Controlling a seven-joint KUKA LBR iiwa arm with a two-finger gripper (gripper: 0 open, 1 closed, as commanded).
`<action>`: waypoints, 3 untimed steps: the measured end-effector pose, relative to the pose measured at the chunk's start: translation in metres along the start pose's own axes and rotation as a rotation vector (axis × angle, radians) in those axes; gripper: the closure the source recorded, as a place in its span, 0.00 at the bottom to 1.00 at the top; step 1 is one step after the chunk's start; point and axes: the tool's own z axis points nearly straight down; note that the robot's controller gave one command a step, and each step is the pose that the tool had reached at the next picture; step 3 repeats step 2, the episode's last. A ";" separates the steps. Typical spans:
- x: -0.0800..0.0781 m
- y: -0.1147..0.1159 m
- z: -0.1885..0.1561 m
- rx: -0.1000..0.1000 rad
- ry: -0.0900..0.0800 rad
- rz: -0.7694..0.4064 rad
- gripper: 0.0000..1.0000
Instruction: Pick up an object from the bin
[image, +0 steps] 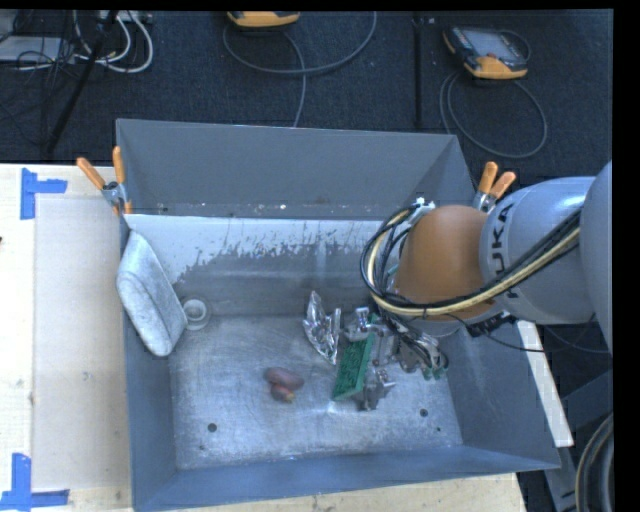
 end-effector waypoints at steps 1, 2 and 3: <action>-0.001 0.000 -0.002 0.000 -0.002 -0.002 1.00; -0.012 0.006 -0.177 -0.001 0.000 -0.077 1.00; -0.012 0.006 -0.177 -0.001 0.000 -0.077 1.00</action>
Offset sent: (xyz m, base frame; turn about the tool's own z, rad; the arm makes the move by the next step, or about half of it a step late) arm 0.0000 0.0000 0.0000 0.0000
